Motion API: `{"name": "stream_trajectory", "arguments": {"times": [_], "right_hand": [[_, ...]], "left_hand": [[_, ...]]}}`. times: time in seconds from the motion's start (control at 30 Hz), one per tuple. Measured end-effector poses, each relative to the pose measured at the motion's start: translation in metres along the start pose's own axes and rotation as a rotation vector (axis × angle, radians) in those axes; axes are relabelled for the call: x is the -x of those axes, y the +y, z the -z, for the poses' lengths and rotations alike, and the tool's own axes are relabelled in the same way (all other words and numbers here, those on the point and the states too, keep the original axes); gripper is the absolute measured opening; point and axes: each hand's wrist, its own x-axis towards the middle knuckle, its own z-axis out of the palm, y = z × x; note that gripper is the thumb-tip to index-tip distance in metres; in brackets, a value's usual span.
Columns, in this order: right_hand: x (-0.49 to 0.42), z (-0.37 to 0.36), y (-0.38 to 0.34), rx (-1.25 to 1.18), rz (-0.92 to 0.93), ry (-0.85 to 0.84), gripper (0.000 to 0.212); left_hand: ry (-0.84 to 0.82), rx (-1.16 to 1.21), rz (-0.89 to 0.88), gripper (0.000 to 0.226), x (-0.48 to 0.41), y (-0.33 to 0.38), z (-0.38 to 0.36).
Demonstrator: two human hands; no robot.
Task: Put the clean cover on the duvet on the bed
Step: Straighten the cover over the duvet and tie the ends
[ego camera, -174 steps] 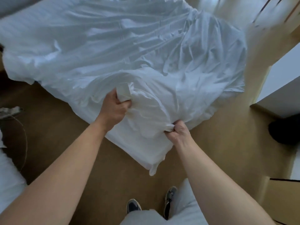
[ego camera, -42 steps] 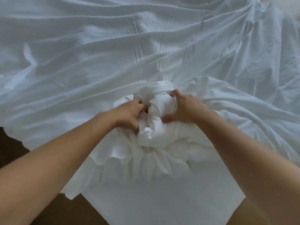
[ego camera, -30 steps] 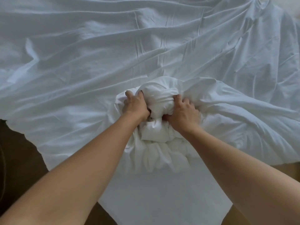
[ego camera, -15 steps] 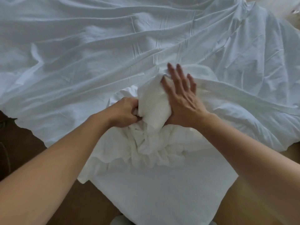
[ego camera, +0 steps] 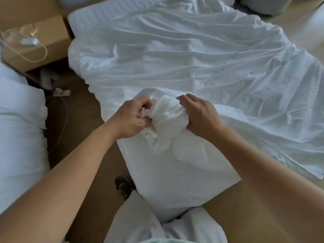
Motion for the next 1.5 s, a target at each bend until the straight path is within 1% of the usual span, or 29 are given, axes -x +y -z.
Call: {"name": "stream_trajectory", "arguments": {"times": [0.07,0.13,0.27,0.37,0.43,0.47,0.53,0.57,0.67,0.73,0.8,0.87,0.9,0.93,0.97,1.03,1.07,1.1,1.13,1.17,1.2,1.23,1.27,1.3,1.33,1.37,1.4,1.47,1.5], "right_hand": [[0.015,0.039,-0.015,-0.004,0.045,0.078,0.032],[0.029,0.075,-0.03,-0.006,0.07,0.128,0.032],[0.043,0.131,-0.065,0.061,0.118,0.274,0.028],[0.046,0.158,-0.094,0.142,0.148,0.397,0.028],[0.049,0.171,-0.11,0.177,0.167,0.409,0.036],[0.052,0.176,-0.117,0.182,0.167,0.391,0.039],[0.061,0.179,-0.128,0.173,0.154,0.304,0.042],[0.066,0.178,-0.132,0.179,0.157,0.261,0.042],[0.082,0.171,-0.133,0.197,0.174,0.191,0.034],[0.087,0.161,-0.128,0.226,0.129,0.197,0.026],[0.091,0.141,-0.117,0.26,-0.036,0.211,0.023],[0.091,0.121,-0.109,0.222,-0.266,0.096,0.021],[0.087,0.114,-0.105,0.178,-0.341,0.023,0.019],[0.079,0.115,-0.103,0.144,-0.353,-0.004,0.019],[0.066,0.119,-0.099,0.115,-0.309,0.025,0.02],[0.037,0.134,-0.096,0.122,-0.17,0.223,0.026],[0.03,0.138,-0.093,0.125,-0.146,0.276,0.027],[0.031,0.139,-0.088,0.12,-0.153,0.279,0.027],[0.036,0.136,-0.083,0.106,-0.202,0.231,0.027],[0.043,0.13,-0.074,0.12,-0.229,0.122,0.03],[0.049,0.127,-0.064,0.167,-0.201,0.008,0.034],[0.048,0.131,-0.057,0.176,-0.153,-0.002,0.036],[0.04,0.139,-0.05,0.17,-0.095,0.093,0.036],[0.029,0.149,-0.045,0.173,-0.046,0.239,0.034],[0.02,0.158,-0.038,0.191,-0.037,0.336,0.032],[0.015,0.163,-0.033,0.195,-0.079,0.35,0.029],[0.013,0.164,-0.029,0.165,-0.142,0.285,0.025],[0.023,0.152,-0.02,0.096,-0.22,0.051,0.018],[0.03,0.146,-0.016,0.081,-0.192,-0.016,0.019]], "left_hand": [[0.073,0.084,-0.037,0.027,0.027,0.025,-0.006],[0.137,0.108,-0.093,0.03,0.047,0.049,-0.011],[0.277,0.014,-0.268,0.031,0.073,0.09,0.001],[0.543,-0.182,-0.45,0.036,0.092,0.102,0.015],[0.694,-0.215,-0.458,0.046,0.108,0.097,0.008],[0.706,-0.222,-0.426,0.052,0.115,0.093,0.001],[0.634,-0.249,-0.349,0.06,0.127,0.086,-0.02],[0.609,-0.245,-0.34,0.054,0.129,0.085,-0.029],[0.569,-0.245,-0.355,0.021,0.135,0.091,-0.037],[0.501,-0.359,-0.345,0.014,0.138,0.093,-0.031],[0.477,-0.46,-0.33,0.011,0.141,0.095,-0.023],[0.484,-0.522,-0.317,0.015,0.143,0.096,-0.02],[0.486,-0.553,-0.307,0.019,0.143,0.095,-0.02],[0.505,-0.56,-0.279,0.023,0.144,0.094,-0.022],[0.548,-0.522,-0.239,0.024,0.143,0.091,-0.025],[0.641,-0.372,-0.133,0.018,0.138,0.091,-0.032],[0.672,-0.316,-0.079,0.018,0.134,0.096,-0.034],[0.689,-0.298,-0.057,0.017,0.128,0.103,-0.035],[0.702,-0.338,-0.088,0.019,0.122,0.112,-0.032],[0.715,-0.418,-0.146,0.022,0.118,0.119,-0.027],[0.728,-0.5,-0.194,0.021,0.116,0.126,-0.021],[0.764,-0.556,-0.226,0.02,0.114,0.13,-0.016],[0.812,-0.568,-0.231,0.02,0.113,0.133,-0.012],[0.862,-0.548,-0.22,0.021,0.113,0.133,-0.01],[0.894,-0.524,-0.189,0.02,0.111,0.135,-0.01],[0.884,-0.519,-0.146,0.019,0.109,0.137,-0.013],[0.835,-0.555,-0.084,0.019,0.107,0.142,-0.016],[0.642,-0.697,0.095,0.027,0.103,0.144,-0.017],[0.522,-0.73,0.2,0.041,0.101,0.144,-0.017]]}}
